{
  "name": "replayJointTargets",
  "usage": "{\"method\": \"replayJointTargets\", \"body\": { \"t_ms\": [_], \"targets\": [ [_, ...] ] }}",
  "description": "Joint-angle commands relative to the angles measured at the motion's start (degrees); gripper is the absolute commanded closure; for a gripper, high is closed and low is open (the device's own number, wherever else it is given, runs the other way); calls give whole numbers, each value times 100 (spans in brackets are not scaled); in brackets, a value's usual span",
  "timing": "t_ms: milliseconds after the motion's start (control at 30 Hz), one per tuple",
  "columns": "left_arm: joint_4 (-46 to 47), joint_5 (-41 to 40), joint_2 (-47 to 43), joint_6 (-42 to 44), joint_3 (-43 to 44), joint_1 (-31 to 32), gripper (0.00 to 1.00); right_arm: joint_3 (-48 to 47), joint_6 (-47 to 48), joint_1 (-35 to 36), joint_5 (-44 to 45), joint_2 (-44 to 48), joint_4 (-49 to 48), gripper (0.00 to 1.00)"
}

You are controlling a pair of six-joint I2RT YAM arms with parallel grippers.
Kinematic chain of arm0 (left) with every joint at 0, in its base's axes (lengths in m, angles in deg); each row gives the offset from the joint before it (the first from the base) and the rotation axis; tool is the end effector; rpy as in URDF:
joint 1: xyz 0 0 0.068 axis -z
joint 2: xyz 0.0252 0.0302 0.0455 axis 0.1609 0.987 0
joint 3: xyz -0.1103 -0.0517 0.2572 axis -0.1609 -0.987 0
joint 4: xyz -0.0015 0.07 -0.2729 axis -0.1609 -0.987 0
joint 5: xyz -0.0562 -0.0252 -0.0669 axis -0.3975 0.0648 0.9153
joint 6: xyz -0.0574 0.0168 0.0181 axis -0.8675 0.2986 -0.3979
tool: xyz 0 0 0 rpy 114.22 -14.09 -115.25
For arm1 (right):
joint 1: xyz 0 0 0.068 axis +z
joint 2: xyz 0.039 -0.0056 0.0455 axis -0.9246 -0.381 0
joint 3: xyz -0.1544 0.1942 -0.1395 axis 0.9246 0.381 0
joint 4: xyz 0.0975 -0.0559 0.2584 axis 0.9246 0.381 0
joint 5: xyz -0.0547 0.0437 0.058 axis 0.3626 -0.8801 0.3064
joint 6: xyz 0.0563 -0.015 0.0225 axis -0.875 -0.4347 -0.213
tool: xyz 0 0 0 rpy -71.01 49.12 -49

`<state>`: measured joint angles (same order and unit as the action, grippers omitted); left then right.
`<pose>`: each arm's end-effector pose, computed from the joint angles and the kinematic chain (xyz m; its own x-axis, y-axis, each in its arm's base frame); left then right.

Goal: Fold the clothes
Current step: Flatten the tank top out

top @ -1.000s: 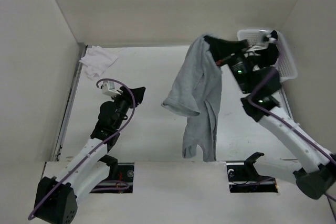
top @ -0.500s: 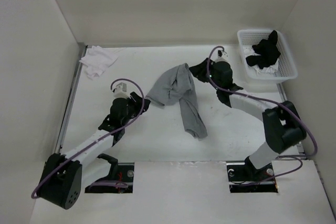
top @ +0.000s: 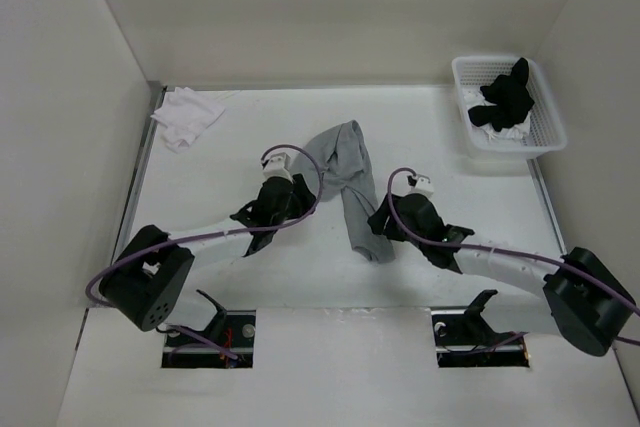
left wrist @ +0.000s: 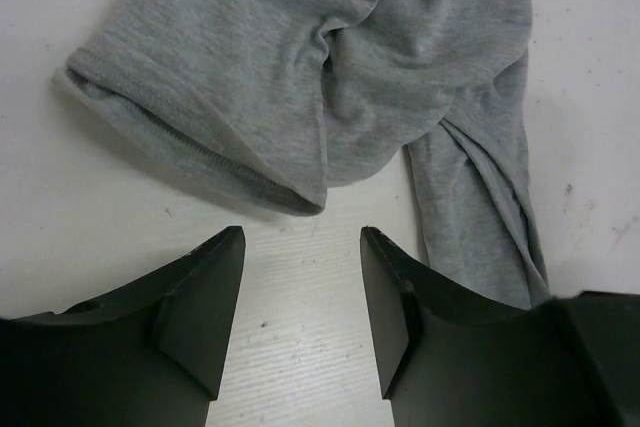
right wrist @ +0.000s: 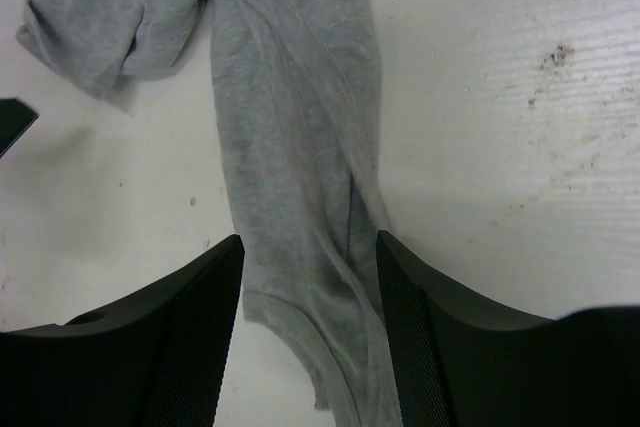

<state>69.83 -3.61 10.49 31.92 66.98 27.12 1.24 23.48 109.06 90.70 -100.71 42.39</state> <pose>0.2420 -0.1654 0.1634 -0.5809 -0.3315 -0.7434 0.0817 0.8850 -0.4584 0.2009 0.1627 0.1618 -0.6701 0.3329 -0.6635 -0.0336 0.8793 0.4751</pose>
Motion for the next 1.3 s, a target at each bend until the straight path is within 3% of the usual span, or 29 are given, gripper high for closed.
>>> {"method": "replayJointTargets", "body": {
  "t_ms": [0, 100, 167, 367, 467, 533, 733, 967, 1100, 1267],
  "targets": [
    [172, -512, 408, 327, 506, 137, 51, -4, -310, 315, 781, 436, 842, 37],
    [75, -829, 700, 424, 700, 189, 51, 127, -530, 456, 826, 585, 1133, 37],
    [-118, -1494, 823, 695, 893, 443, 51, 294, -732, 491, 835, 726, 1239, 37],
    [3, -3333, 831, 2520, 1271, 1637, 52, 645, -873, 526, 773, 1234, 1029, 38],
    [49, -2880, 1217, 3497, 1622, 1754, 50, 734, -882, 526, 703, 1403, 923, 38],
    [-415, -2658, 1595, 3746, 1991, 1763, 52, 787, -865, 517, 650, 1464, 835, 38],
    [-1409, -2500, 2114, 3658, 2659, 1561, 55, 936, -724, 430, 501, 1649, 501, 37],
    [-1893, -2122, 1904, 3378, 2617, 1288, 59, 1331, -750, 96, 422, 2377, 509, 37],
    [-1973, -1946, 1974, 3273, 2590, 1253, 60, 1297, -750, 34, 220, 2336, 474, 37],
    [-2008, -1981, 1992, 3158, 2564, 1121, 74, 1191, -750, 60, 26, 2001, 439, 37]
  ]
}}
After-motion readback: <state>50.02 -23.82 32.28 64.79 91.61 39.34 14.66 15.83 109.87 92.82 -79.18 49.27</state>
